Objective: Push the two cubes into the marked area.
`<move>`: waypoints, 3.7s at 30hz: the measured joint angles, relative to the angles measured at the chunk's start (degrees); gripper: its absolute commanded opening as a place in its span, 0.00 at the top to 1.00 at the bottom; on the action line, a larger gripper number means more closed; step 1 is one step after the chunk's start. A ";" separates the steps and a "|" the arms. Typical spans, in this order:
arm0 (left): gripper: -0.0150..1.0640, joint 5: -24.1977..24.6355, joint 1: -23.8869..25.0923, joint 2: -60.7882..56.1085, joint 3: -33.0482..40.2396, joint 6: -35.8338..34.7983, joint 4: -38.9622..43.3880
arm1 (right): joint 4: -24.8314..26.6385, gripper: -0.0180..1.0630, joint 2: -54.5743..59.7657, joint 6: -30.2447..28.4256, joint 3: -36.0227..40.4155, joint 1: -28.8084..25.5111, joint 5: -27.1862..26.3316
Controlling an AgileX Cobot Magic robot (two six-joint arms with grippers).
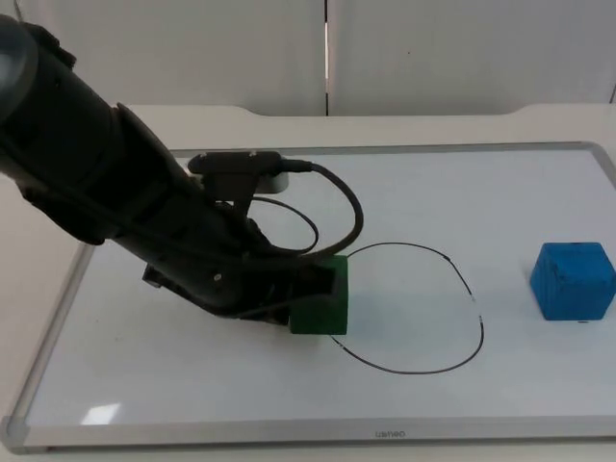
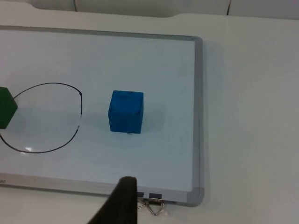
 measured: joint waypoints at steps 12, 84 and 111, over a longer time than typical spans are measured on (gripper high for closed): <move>0.99 -0.03 -2.76 0.05 -2.06 0.10 0.00 | 0.00 0.01 0.00 0.00 0.00 0.00 0.00; 0.99 17.57 7.23 -54.28 -4.86 -8.44 18.82 | 0.00 0.01 0.00 -0.01 0.00 0.00 0.00; 0.99 38.25 7.23 -93.41 9.84 -31.69 43.92 | 0.00 0.01 0.00 -0.11 0.00 0.00 0.00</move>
